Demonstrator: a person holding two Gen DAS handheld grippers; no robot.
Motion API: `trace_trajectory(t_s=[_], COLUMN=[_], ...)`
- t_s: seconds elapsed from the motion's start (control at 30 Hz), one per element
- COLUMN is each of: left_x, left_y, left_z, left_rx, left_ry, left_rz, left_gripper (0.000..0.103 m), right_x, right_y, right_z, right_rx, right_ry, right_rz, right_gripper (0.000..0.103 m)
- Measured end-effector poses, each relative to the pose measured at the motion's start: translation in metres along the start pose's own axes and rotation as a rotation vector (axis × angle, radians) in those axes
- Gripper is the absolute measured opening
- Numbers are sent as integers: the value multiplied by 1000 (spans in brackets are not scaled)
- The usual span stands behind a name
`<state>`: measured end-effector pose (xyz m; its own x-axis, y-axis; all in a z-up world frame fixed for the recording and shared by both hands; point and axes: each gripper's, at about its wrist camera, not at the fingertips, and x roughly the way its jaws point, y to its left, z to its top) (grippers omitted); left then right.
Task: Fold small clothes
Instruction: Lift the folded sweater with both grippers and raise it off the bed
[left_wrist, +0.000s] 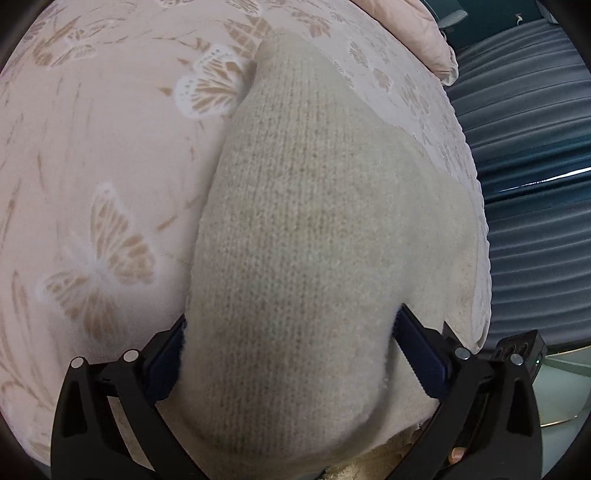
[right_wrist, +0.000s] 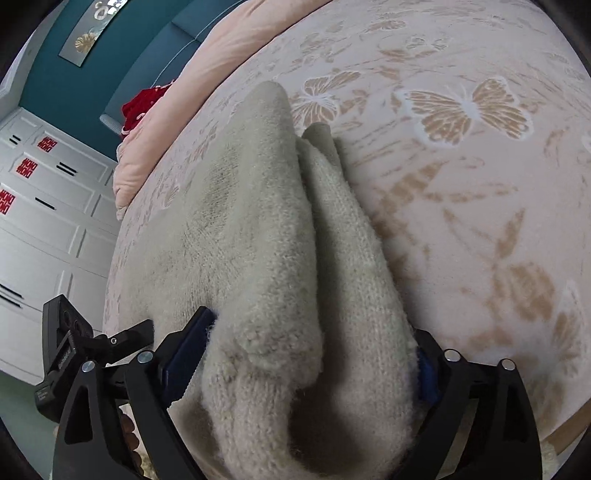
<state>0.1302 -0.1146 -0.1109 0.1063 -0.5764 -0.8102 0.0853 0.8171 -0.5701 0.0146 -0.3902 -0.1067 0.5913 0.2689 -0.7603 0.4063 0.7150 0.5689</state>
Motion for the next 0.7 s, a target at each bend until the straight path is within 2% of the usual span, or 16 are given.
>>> trace_trajectory(t_s=[0.03,0.07,0.1,0.13,0.2,0.27,0.43,0.57,0.7], left_x=[-3,-8,-15,-24,-45,-67,-112,-124,-128], left_y=[-6,-13,-19,-23,-29,-30,-26,-22,-22], left_z=[-1,-3,-5,-7,-11,-16,-40,-65,-76], left_rx=[19,41,62,85,122,126,151,189,202], left_ry=[-8,-17,-25,-34,-53,-63,-67,-37,-41], left_rz=[16,36,39,31,2,-18,-18,23,24], left_gripper=[88,83,70,59,53,53,52,52,52], right_x=[1,-2,-7,-14,-31,-50,-84,-96,-102], right_y=[3,7,12,18,31,47,73,67,68], right_z=[2,4,6,6,4,-3,-41,-70,-77], right_rx=[10,15,7,-8,-30,-58,-105,-96,-93], right_ry=[16,18,14,0,-27,-50,-69,-38,-36], right_rz=[19,17,17,20,40,65,62,51,39], right_gripper=[56,47,40,37,35,34,33,33,32])
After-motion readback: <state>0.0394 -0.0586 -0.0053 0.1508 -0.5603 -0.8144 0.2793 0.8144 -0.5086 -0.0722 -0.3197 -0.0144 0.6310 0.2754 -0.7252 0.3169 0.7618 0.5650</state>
